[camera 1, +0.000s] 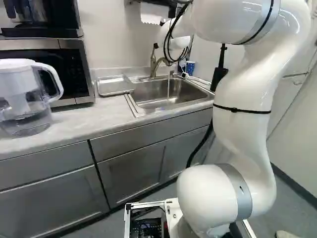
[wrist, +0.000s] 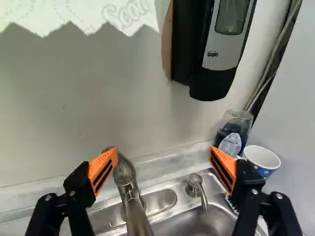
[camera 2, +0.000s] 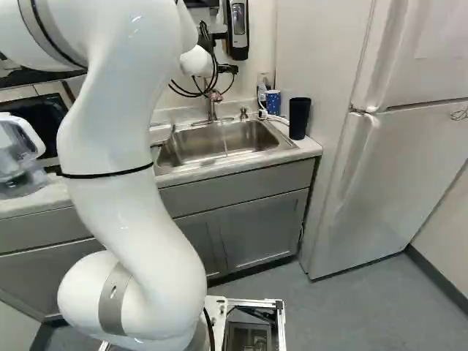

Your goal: Rinse the cup and place it in the tray

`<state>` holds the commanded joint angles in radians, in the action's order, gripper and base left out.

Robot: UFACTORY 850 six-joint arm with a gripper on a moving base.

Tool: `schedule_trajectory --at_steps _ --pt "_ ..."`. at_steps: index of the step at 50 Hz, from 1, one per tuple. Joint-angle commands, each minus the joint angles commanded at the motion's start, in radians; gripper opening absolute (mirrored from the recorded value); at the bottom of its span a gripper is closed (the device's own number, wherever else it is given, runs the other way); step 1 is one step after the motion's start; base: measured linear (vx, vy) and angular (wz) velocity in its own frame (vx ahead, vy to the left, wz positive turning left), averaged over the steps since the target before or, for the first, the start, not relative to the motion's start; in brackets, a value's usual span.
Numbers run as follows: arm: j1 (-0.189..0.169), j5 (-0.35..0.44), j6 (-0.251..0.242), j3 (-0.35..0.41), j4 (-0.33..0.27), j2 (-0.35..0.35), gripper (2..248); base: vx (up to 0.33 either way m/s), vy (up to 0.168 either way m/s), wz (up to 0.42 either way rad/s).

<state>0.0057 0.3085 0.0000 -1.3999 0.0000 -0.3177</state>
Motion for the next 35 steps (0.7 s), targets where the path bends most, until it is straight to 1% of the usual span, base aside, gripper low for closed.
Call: schedule_trajectory --at_steps 35 --pt "-0.003 0.000 0.000 0.127 0.000 0.113 247 0.000 0.000 0.000"
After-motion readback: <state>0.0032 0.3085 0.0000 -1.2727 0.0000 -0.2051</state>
